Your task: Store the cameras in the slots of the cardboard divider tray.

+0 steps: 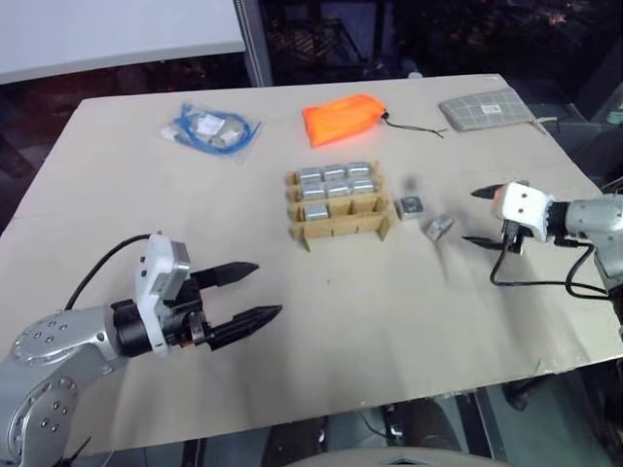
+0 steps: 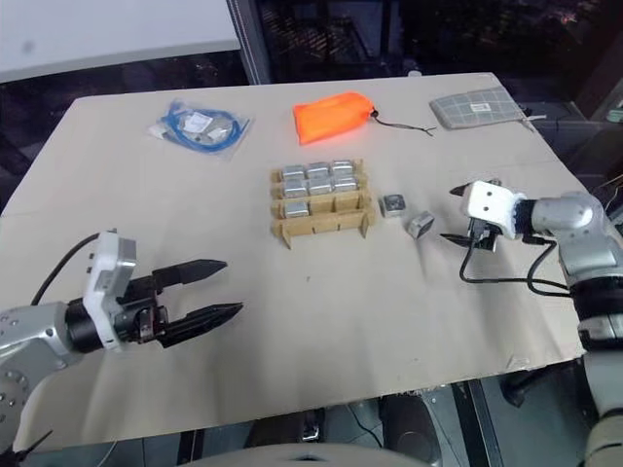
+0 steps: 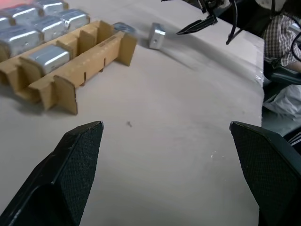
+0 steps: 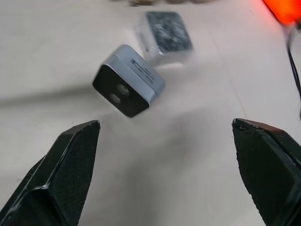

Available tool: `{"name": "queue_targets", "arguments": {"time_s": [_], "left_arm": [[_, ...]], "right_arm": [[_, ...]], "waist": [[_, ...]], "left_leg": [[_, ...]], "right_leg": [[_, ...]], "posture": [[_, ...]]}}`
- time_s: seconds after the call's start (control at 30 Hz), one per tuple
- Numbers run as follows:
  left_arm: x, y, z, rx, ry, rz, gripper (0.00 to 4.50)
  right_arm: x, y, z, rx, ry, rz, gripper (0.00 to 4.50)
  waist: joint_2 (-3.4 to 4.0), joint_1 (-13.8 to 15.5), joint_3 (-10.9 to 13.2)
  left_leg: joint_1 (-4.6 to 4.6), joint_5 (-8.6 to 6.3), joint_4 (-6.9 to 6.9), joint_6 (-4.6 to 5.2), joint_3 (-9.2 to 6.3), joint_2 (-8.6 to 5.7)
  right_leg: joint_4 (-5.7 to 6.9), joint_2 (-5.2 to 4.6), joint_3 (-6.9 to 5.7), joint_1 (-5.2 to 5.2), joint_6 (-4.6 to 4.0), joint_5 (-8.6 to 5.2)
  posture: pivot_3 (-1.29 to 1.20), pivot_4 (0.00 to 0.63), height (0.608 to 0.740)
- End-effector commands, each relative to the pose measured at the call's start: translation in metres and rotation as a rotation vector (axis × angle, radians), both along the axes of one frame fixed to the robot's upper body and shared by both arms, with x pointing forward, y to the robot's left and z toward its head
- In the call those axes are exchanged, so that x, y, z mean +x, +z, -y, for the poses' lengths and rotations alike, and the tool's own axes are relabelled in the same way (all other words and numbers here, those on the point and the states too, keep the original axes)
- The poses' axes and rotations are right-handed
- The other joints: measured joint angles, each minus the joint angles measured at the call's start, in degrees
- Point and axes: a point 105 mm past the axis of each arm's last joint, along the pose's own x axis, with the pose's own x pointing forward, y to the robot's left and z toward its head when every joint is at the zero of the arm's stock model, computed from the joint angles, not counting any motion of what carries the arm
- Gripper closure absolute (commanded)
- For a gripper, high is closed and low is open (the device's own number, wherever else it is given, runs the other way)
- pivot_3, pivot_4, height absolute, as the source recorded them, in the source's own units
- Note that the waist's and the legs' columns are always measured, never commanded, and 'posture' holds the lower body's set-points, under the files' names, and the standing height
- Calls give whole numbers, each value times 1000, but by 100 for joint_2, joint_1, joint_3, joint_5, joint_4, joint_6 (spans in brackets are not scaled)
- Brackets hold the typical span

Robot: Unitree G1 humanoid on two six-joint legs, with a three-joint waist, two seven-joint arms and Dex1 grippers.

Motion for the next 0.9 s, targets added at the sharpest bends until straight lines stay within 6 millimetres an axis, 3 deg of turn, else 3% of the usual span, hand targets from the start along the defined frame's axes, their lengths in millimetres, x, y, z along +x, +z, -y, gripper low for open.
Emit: {"name": "queue_targets", "arguments": {"time_s": [0.03,0.23,0.4,0.77,0.9], "left_arm": [[-2,11,-3,131,18,107,42],[-5,33,10,180,-77,265,42],[-6,47,21,147,-133,357,42],[-7,39,17,147,-150,321,42],[-6,36,17,150,-149,319,0]], "right_arm": [[2,-3,-7,-182,145,9,0],[18,0,-30,-273,238,38,0],[21,-1,-35,-311,268,11,0],[22,2,-39,-332,298,9,0],[23,4,-41,-334,301,20,1389]], "waist": [[1,-9,2],[7,-8,8],[9,-10,11],[18,-42,17],[23,-40,20]], "left_leg": [[0,0,1,0,1,-2],[-4,1,1,-3,2,-6],[-7,2,1,-5,0,-6],[-8,1,0,-6,2,-5],[-8,1,0,-6,2,-5]], "right_leg": [[-1,-3,0,1,0,0],[-7,-9,0,0,-7,-3],[-7,-11,-4,1,-2,1],[-9,-10,-5,0,-2,1],[-9,-10,-5,0,-2,1]], "posture": [[0,150,740],[0,150,740],[0,150,740],[0,150,740],[0,150,740]]}}
